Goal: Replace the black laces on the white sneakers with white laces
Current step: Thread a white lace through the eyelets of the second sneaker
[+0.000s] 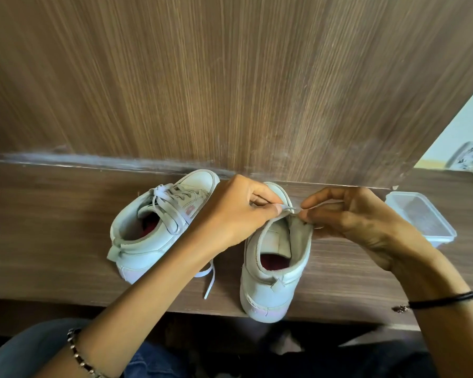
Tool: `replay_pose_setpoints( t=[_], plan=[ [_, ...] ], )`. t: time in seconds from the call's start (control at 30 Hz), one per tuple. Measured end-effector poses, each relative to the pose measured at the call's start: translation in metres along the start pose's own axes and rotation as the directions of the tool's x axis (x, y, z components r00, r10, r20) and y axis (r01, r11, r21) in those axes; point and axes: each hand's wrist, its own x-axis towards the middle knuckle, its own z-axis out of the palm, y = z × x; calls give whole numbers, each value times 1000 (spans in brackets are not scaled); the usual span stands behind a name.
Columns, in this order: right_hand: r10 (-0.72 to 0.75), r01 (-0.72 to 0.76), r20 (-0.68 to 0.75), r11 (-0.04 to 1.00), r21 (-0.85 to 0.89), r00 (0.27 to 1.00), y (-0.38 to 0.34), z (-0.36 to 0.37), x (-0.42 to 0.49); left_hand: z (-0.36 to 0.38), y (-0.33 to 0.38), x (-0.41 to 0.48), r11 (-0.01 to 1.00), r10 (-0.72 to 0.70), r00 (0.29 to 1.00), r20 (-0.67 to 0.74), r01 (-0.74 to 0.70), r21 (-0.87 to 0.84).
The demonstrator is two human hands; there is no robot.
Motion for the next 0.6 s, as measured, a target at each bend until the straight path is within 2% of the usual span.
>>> replay_pose_setpoints(
  t=[0.13, 0.2, 0.27, 0.33, 0.43, 0.6],
  plan=[
    [3, -3, 4, 999, 32, 1000, -1, -1, -1, 5, 6, -5, 999, -34, 999, 25, 33, 42],
    [8, -8, 4, 999, 37, 1000, -1, -1, -1, 6, 9, -7, 981, -40, 999, -5, 40, 190],
    [14, -15, 4, 999, 42, 1000, -1, -1, -1, 8, 13, -10, 925, -43, 998, -34, 53, 375],
    [20, -20, 0, 999, 48, 1000, -1, -1, -1, 11, 17, -12, 874, -38, 999, -38, 52, 482],
    [28, -28, 5, 998, 53, 1000, -1, -1, 0, 15, 16, -12, 833, -31, 999, -30, 43, 552],
    [30, -30, -1, 999, 38, 1000, -1, 1, -1, 19, 15, -14, 817, 47, 997, -63, -2, 576]
  ],
)
